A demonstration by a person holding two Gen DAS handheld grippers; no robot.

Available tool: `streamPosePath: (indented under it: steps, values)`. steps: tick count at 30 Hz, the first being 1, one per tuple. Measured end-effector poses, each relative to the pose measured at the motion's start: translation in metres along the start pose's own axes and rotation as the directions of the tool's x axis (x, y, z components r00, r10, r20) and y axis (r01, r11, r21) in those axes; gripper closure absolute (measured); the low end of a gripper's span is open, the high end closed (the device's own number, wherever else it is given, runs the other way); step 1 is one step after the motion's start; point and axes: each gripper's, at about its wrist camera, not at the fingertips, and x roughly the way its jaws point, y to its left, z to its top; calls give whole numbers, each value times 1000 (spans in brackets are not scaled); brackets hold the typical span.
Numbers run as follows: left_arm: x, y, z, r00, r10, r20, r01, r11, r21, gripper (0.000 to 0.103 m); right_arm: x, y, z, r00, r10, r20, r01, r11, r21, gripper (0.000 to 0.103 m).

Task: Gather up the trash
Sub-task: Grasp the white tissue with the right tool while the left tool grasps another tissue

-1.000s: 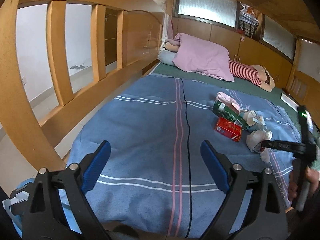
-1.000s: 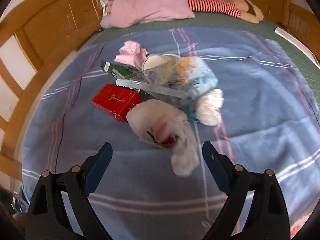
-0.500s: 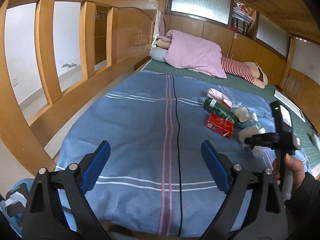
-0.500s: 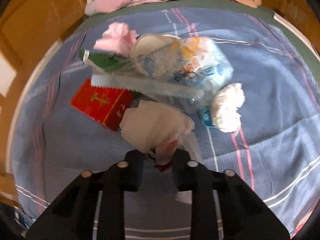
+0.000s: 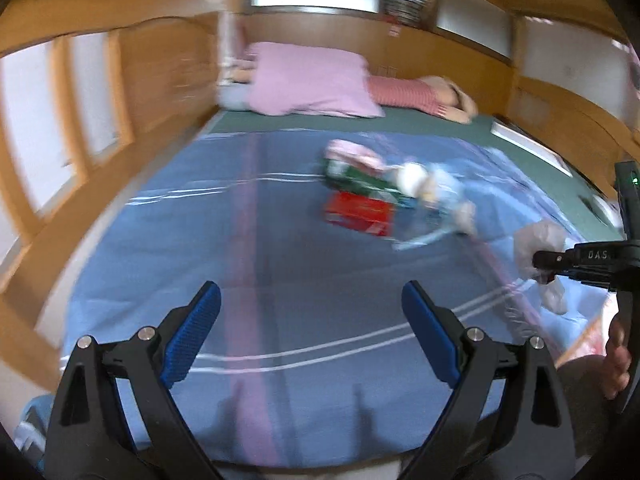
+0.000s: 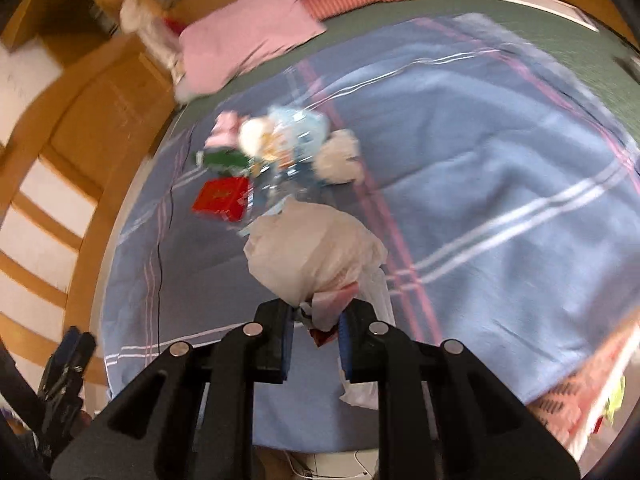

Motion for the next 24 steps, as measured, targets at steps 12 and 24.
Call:
streamPosePath:
  steps: [12,24]
  values:
    - [119,-151,47,956,-280,-88,292,937,191,12,-29,-50,-3,993,106,58,-113,985,132,83]
    - [229,-208,59,917,-329,-227,361,925,117,42,-34,-74,-3,976,205,78,-216,956,197,81]
